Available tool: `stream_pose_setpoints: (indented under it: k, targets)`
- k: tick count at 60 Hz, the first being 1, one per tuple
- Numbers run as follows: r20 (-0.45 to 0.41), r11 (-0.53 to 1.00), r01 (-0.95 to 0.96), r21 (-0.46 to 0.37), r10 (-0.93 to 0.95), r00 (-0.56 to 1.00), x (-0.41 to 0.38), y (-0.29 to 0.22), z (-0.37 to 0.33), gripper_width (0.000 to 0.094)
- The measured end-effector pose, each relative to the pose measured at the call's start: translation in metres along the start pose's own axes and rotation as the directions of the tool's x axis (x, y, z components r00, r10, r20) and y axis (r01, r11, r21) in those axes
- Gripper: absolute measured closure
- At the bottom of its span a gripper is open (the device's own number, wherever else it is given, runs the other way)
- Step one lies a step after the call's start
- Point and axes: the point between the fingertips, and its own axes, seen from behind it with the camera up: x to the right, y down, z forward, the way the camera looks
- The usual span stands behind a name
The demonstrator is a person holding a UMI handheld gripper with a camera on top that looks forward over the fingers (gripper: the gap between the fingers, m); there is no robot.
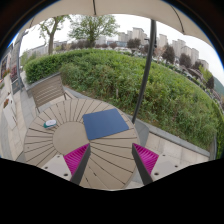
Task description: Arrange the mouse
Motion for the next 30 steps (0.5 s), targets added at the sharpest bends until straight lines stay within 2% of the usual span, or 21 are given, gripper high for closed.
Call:
stream_pose_setpoints:
  k: [5, 30]
  targets:
    - [0.055, 1.0, 0.027, -0.002, -0.027, 0.998, -0.019, 0.002, -0.001, 0.0081]
    - [0.243, 0.993, 0.115, 0.021, -0.117, 0.963, -0.269, -0.012, -0.004, 0.0083]
